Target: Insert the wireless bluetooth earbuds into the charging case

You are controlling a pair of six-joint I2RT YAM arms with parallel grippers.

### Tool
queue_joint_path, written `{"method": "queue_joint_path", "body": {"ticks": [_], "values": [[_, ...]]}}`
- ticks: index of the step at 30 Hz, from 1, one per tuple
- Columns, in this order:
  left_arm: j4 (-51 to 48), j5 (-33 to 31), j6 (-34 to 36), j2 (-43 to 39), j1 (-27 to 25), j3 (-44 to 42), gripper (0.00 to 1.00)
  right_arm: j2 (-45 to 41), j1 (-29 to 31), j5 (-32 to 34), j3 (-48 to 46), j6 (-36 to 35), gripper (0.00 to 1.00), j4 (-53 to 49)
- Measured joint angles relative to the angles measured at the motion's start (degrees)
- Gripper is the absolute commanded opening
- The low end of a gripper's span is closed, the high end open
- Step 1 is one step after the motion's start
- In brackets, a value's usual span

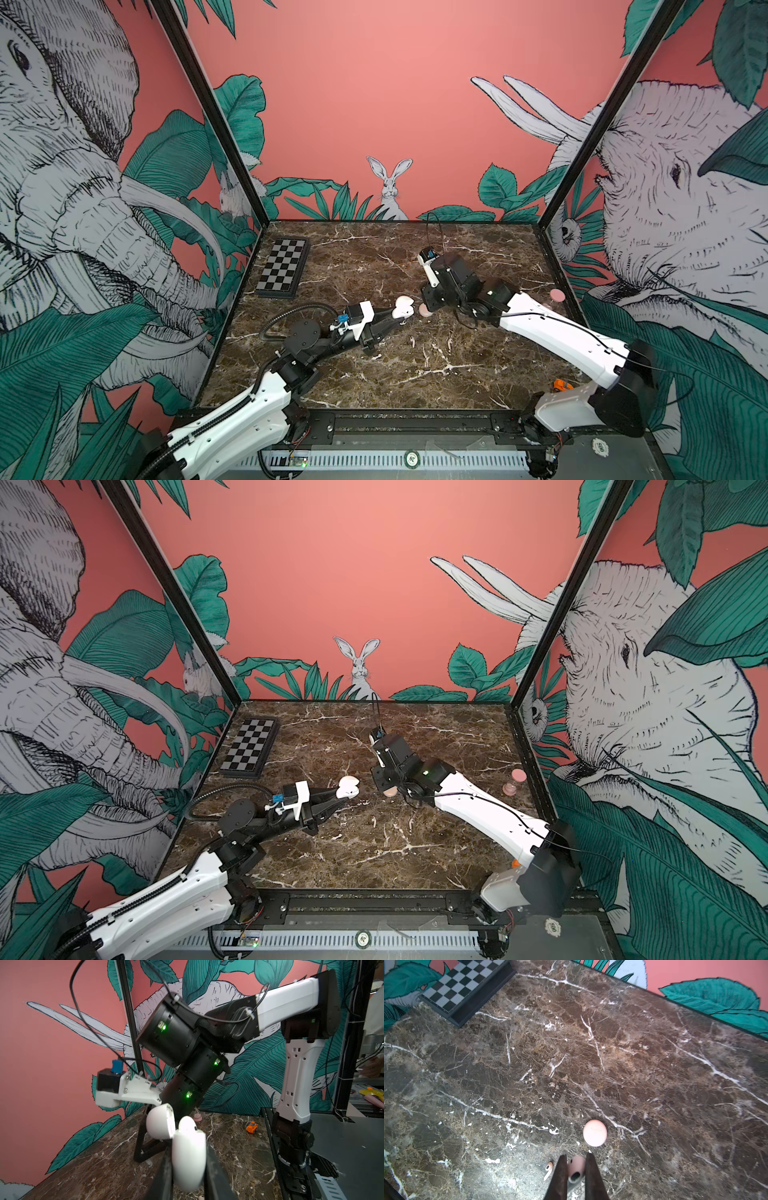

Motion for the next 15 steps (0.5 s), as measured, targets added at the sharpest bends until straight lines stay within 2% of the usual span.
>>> {"method": "queue_joint_path", "body": {"ticks": [7,15], "values": [[12.57,-2.71,-4.46,9.79,-0.02,-3.08,0.00,-2.34,-0.04,1.62,0.02,-0.04,0.07,-0.22],[19.52,-5.42,-6.67,15.19,-0.46,-4.35,0.00,-2.54,-0.04,2.73,0.07,-0.22,0.07,-1.18]]}}
